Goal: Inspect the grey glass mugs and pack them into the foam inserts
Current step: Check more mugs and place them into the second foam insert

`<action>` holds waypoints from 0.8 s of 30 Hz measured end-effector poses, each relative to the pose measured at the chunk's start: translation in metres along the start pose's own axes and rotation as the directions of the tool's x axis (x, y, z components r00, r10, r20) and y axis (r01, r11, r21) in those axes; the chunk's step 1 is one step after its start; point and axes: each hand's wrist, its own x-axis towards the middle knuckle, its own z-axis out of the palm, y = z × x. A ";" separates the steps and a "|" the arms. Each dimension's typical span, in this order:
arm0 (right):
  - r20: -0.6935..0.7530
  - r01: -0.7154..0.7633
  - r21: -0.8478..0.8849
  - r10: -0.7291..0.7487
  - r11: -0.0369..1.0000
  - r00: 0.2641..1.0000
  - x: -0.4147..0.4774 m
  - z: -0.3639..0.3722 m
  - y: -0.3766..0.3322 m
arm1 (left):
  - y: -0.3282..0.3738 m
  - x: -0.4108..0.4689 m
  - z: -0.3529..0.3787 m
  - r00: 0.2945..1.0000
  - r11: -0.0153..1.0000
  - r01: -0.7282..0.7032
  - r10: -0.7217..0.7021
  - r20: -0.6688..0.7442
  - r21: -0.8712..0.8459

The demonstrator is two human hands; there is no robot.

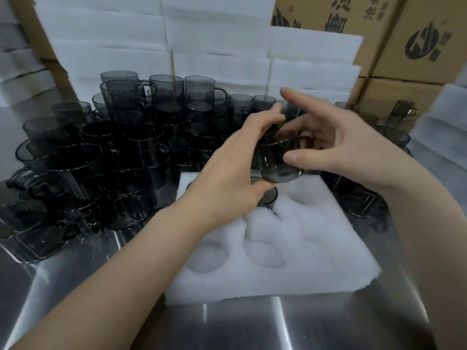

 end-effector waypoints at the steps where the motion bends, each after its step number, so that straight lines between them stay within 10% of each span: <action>1: 0.012 -0.052 -0.048 0.052 0.998 0.999 0.001 -0.001 0.000 | -0.001 0.001 0.000 0.999 0.999 0.033 -0.033 0.020 0.017; 10: 0.059 -0.421 -0.178 0.437 0.889 0.898 -0.007 -0.005 -0.005 | -0.011 0.002 0.004 0.922 0.844 0.327 -0.383 0.051 0.424; 24: 0.131 -0.276 -0.668 0.474 0.691 0.871 -0.011 0.019 -0.014 | -0.010 0.003 0.004 0.911 0.835 0.365 -0.412 0.028 0.411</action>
